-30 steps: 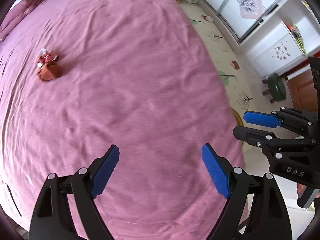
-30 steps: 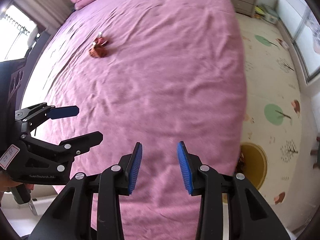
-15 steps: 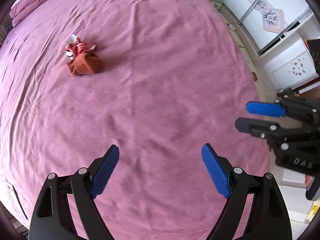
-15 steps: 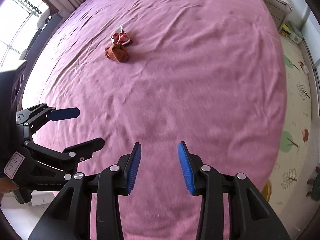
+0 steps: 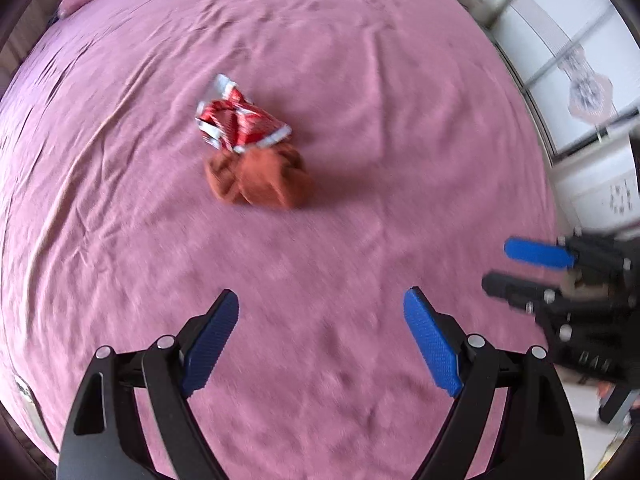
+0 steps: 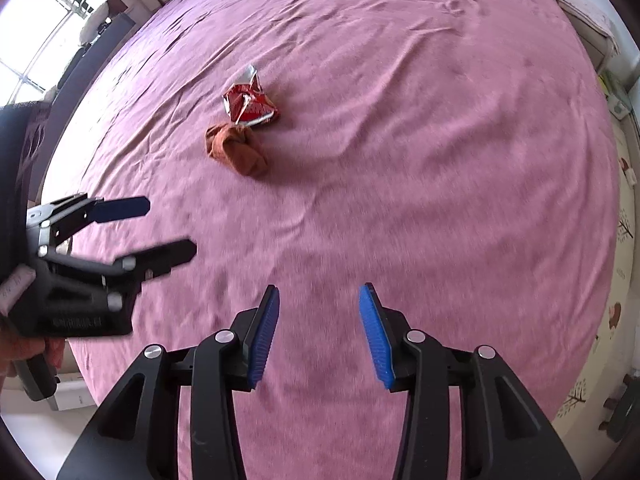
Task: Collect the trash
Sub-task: 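Move both open tools back toward the last sock and wrapper on the bed, then grasp the brown knit sock with left tool while right tool grasps the red wrapper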
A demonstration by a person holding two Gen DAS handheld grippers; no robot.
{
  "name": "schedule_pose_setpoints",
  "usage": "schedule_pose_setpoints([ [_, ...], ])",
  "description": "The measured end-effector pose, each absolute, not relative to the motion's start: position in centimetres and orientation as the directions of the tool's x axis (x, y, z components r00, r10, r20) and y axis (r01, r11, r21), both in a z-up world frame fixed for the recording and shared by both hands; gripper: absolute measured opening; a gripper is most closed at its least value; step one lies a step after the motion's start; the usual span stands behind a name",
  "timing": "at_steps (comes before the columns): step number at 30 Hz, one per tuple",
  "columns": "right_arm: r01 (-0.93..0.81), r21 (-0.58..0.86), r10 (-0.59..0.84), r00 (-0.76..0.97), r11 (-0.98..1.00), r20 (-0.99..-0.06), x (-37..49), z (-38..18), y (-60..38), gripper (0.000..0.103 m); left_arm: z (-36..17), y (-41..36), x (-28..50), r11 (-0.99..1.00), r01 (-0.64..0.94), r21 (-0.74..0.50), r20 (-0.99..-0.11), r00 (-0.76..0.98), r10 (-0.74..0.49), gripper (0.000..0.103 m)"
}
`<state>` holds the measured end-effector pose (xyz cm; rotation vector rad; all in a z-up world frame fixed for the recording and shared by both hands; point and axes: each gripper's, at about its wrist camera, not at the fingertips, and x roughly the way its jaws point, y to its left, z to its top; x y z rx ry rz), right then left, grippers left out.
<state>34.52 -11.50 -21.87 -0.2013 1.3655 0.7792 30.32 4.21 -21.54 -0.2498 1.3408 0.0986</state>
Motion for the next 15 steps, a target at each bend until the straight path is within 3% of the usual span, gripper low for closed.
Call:
schedule_pose_setpoints([
  [7, -0.6, 0.324, 0.398, -0.011, 0.731, -0.917, 36.9, -23.0, -9.7, 0.044, -23.7, 8.4, 34.4, 0.907, -0.376, -0.189, -0.968, 0.228, -0.107, 0.084],
  [15, -0.608, 0.329, 0.398, -0.024, 0.723, -0.917, 38.7, -24.2, -8.1, 0.044, -26.4, 9.7, 37.9, 0.892, -0.417, -0.177, -0.975, 0.195, -0.102, 0.084],
])
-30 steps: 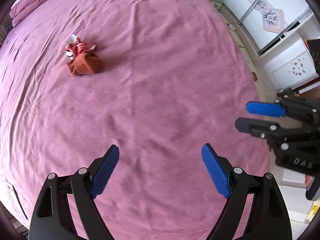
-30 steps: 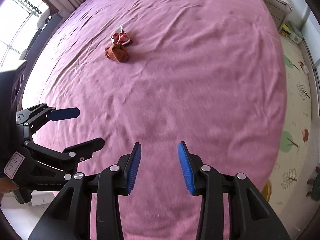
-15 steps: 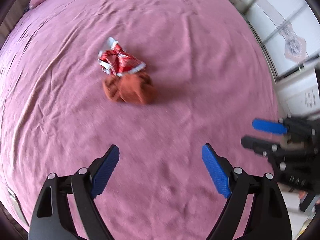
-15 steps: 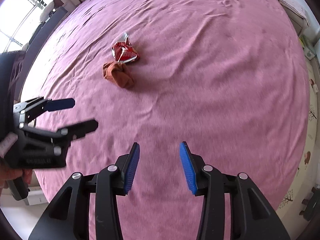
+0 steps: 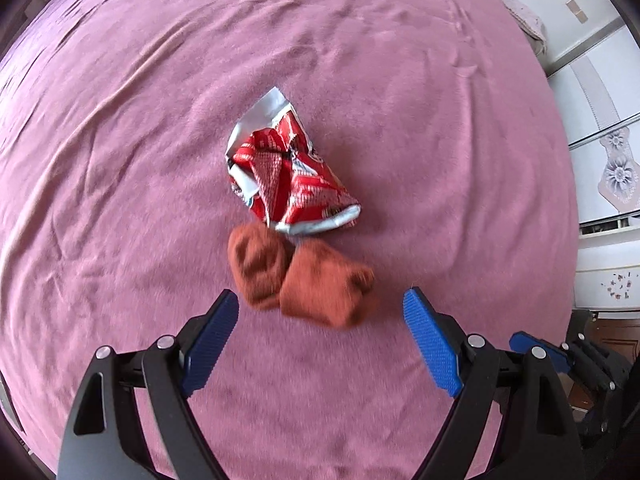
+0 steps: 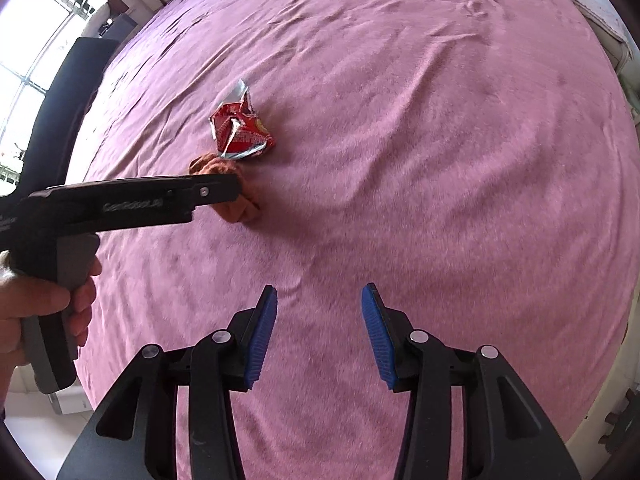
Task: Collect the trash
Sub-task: 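Grasp the brown knit sock with left tool while right tool grasps the red wrapper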
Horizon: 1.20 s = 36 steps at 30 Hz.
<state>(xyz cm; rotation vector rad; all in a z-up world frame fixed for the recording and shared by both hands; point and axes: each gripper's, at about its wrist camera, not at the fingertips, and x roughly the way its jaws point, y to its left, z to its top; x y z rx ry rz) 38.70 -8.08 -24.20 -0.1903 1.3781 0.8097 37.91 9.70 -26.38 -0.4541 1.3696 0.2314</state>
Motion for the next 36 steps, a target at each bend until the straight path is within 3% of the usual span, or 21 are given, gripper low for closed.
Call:
schedule_pose_setpoints([
  [5, -0.608, 0.337, 0.402, -0.033, 0.719, -0.915, 39.7, -24.7, -7.0, 0.044, -27.8, 10.1, 38.7, 0.895, -0.411, -0.175, -0.98, 0.162, -0.117, 0.048],
  [11, -0.63, 0.356, 0.421, -0.051, 0.69, -0.906, 41.2, -25.2, -3.8, 0.044, -27.3, 11.4, 35.9, 0.898, -0.381, -0.219, -0.968, 0.203, -0.149, 0.035],
  [18, -0.682, 0.339, 0.415, -0.056, 0.649, -0.908, 42.8, -25.8, 1.3, 0.045, -26.6, 14.8, 32.6, 0.906, -0.369, -0.209, -0.966, 0.222, -0.132, 0.032],
  [30, -0.729, 0.28, 0.374, -0.036, 0.624, -0.927, 45.1, -27.1, 9.3, 0.057, -26.6, 18.7, 29.6, 0.885, -0.403, -0.232, -0.963, 0.224, -0.151, 0.032],
  [35, -0.737, 0.262, 0.336, -0.05, 0.624, -0.94, 44.8, -28.3, 10.8, 0.054, -27.4, 18.7, 29.7, 0.863, -0.435, -0.257, -0.958, 0.232, -0.168, 0.032],
  [36, -0.736, 0.264, 0.339, -0.05, 0.624, -0.939, 44.7, -28.4, 10.8, 0.045, -27.4, 18.7, 29.5, 0.861, -0.438, -0.258, -0.958, 0.233, -0.169, 0.032],
])
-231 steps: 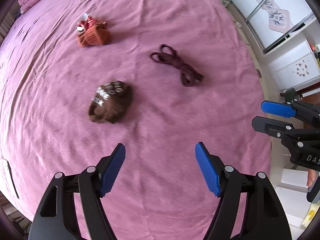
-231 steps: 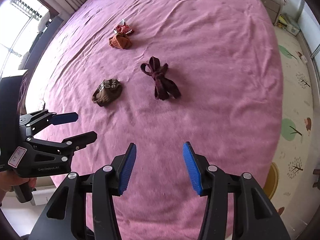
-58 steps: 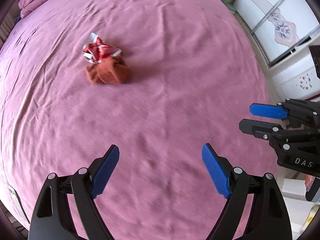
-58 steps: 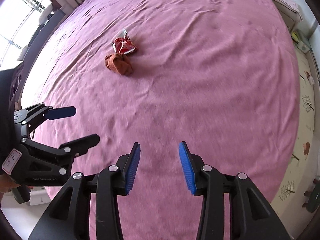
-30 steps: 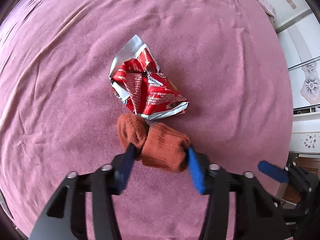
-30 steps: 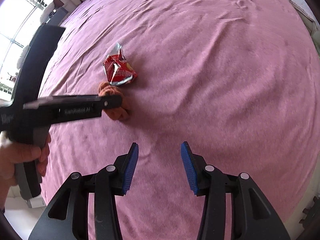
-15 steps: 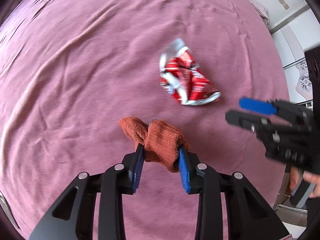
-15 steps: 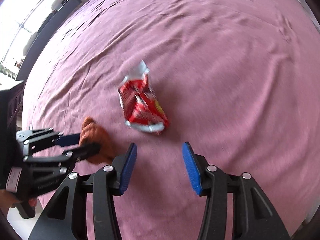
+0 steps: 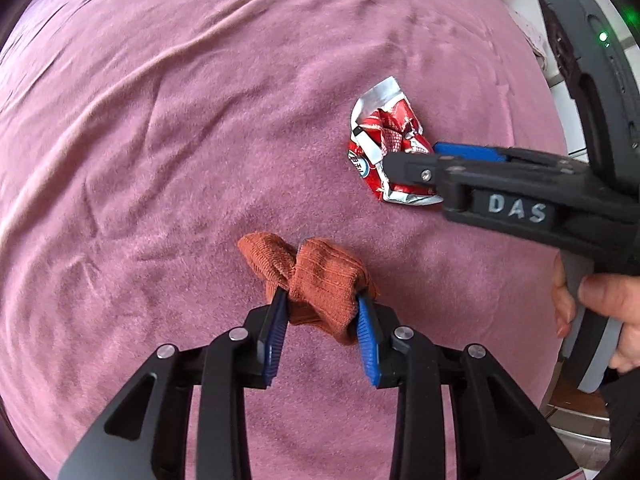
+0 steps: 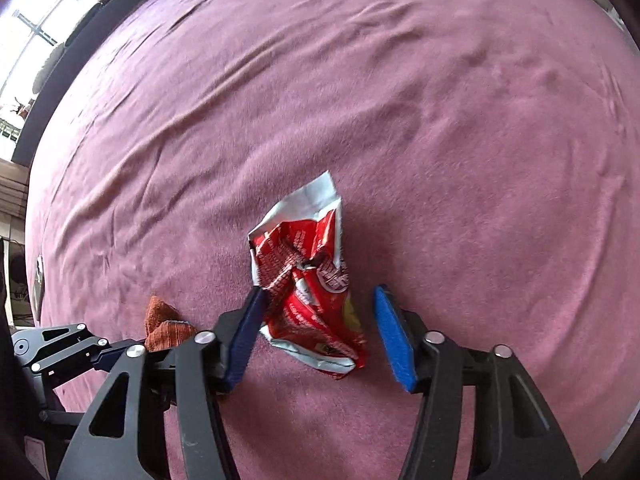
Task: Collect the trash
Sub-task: 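Grasp the brown knit sock with left tool while right tool grasps the red wrapper, then carry sock and red wrapper over the yellow bin and open both tools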
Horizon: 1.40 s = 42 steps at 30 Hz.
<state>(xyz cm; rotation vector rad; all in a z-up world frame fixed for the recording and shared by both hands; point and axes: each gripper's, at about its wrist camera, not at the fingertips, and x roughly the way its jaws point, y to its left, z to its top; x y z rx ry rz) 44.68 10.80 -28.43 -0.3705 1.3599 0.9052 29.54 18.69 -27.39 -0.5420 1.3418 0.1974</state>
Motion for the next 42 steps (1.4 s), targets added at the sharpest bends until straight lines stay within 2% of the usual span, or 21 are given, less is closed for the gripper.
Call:
schedule_pose_setpoints([
  [4, -0.732, 0.284, 0.367, -0.05, 0.619, -0.929, 44.2, -28.2, 10.3, 0.031, -27.7, 18.7, 29.9, 0.86, -0.443, -0.252, -0.96, 0.23, -0.162, 0.032],
  [7, -0.73, 0.291, 0.381, -0.046, 0.618, -0.923, 43.7, -27.8, 9.1, 0.028, -27.7, 18.4, 30.1, 0.856, -0.453, -0.249, -0.96, 0.233, -0.155, 0.032],
  [12, -0.718, 0.307, 0.402, -0.043, 0.624, -0.915, 42.8, -26.5, 5.3, 0.027, -26.9, 16.4, 29.5, 0.872, -0.418, -0.256, -0.957, 0.237, -0.168, 0.032],
  [23, -0.685, 0.289, 0.379, -0.02, 0.669, -0.925, 38.1, -22.8, -6.1, 0.027, -24.7, 5.8, 26.6, 0.938, -0.234, -0.256, -0.959, 0.184, -0.216, 0.032],
  [42, -0.432, 0.305, 0.359, 0.049, 0.849, -0.932, 24.9, -20.1, -29.7, 0.027, -20.5, -16.1, 19.2, 0.958, 0.091, -0.271, -0.956, 0.089, -0.279, 0.032],
])
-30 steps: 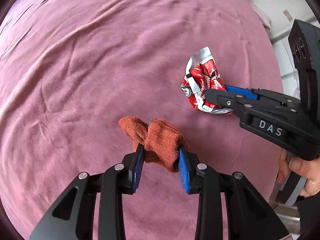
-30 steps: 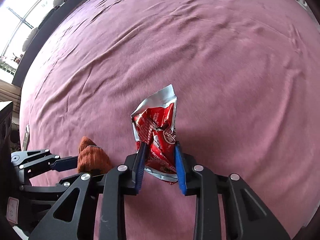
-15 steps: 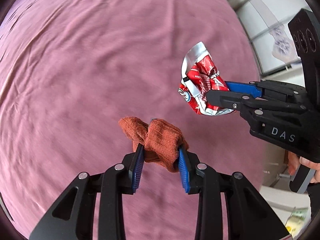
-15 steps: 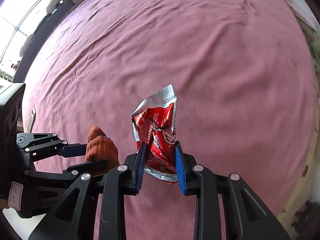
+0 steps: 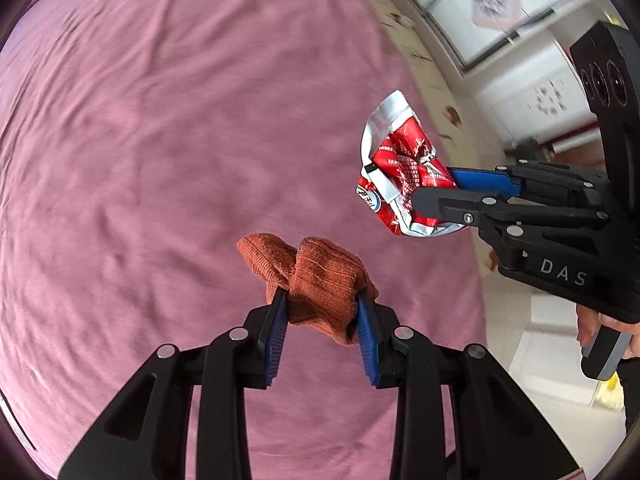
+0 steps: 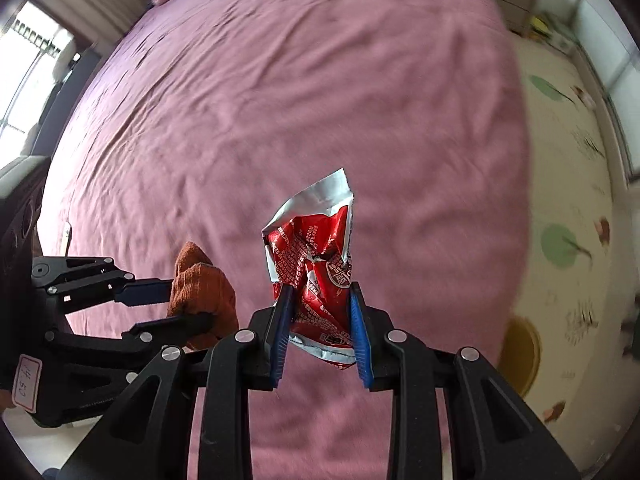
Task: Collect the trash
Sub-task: 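Carry sock and red wrapper over the yellow bin and open both tools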
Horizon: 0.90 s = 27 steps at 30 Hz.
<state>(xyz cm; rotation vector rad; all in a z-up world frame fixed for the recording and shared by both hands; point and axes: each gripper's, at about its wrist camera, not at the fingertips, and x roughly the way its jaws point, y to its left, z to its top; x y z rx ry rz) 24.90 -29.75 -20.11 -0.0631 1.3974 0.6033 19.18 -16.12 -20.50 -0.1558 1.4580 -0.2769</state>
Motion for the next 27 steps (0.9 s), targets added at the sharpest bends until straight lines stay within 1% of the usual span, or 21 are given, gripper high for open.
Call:
schedule_pose_setpoints([
  [15, -0.144, 0.299, 0.319, 0.147, 0.943, -0.936, 17.3, -20.1, -48.7, 0.027, -19.9, -35.5, 16.5, 0.881, 0.374, -0.289, -0.95, 0.003, -0.313, 0.032],
  [20, -0.053, 0.296, 0.301, 0.178, 0.954, -0.937, 15.6, -20.6, -53.8, 0.027, -20.2, -40.8, 16.3, 0.843, 0.452, -0.292, -0.949, -0.031, -0.313, 0.032],
  [27, 0.076, 0.296, 0.277, 0.198, 0.952, -0.94, 13.3, -21.5, -60.5, 0.028, -21.1, -46.5, 16.4, 0.789, 0.532, -0.308, -0.946, -0.082, -0.314, 0.032],
])
